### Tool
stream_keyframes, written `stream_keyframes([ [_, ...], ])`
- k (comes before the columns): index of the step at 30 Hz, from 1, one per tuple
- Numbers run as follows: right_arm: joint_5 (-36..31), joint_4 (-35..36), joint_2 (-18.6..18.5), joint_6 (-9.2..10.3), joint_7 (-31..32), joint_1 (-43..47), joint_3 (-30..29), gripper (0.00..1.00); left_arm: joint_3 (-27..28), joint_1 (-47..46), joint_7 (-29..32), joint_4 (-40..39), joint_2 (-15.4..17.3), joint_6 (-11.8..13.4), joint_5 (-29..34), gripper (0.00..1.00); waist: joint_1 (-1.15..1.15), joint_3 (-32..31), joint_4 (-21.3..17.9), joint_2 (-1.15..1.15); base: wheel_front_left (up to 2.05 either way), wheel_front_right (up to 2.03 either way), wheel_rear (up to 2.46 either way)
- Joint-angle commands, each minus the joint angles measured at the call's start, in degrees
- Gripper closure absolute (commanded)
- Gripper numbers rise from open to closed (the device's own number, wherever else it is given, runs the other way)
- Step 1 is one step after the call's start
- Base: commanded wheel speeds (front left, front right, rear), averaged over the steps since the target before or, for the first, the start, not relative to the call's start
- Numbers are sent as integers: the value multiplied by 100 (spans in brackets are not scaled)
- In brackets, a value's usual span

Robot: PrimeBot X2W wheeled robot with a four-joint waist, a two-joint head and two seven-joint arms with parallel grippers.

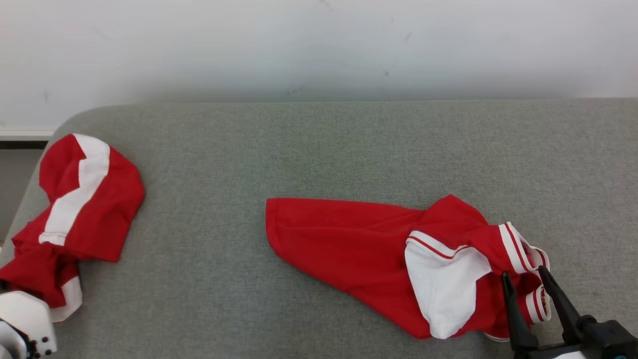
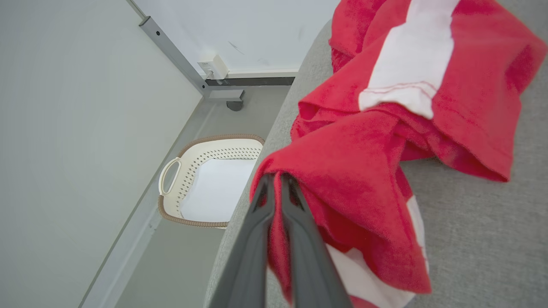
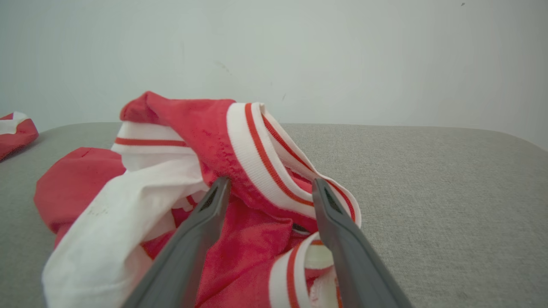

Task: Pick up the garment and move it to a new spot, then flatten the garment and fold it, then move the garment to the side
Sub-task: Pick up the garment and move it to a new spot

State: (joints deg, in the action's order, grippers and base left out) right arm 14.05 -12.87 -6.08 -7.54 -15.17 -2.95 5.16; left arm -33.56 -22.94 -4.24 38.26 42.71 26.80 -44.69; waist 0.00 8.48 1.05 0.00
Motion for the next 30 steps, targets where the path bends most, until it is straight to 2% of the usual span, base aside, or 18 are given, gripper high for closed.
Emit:
stream_keyframes([
  [1,-19,-16,-55,10,3,73,-11,0,46,63,-83,15,-76,-20,-71,9,0,-36,27,0,0,0,0],
  [2,-18,-22,-60,10,3,84,-12,0,69,101,-190,40,-149,-43,-116,0,0,-56,44,0,0,0,0],
  [6,-14,-70,-88,10,3,133,22,0,203,168,-658,67,-355,-172,-199,0,0,-179,99,0,0,0,0],
  [11,-36,-63,-93,10,3,190,32,0,405,325,-1008,-222,-527,12,-139,0,0,-343,130,0,0,0,0],
  [15,-41,-49,-71,10,3,247,28,0,696,589,-1091,-1013,-698,161,75,0,0,-505,157,0,0,0,0],
  [21,-93,50,-110,10,3,302,22,0,986,1222,-1092,-2516,-1002,361,983,0,0,-667,97,0,0,0,0],
  [24,-89,101,-97,10,3,312,10,0,967,1462,-1091,-3013,-1267,269,1285,0,0,-735,31,0,0,0,0],
  [30,-143,193,-172,10,3,365,65,0,1100,1754,-1092,-3462,-1882,-231,1694,0,0,-856,-130,0,0,0,0],
])
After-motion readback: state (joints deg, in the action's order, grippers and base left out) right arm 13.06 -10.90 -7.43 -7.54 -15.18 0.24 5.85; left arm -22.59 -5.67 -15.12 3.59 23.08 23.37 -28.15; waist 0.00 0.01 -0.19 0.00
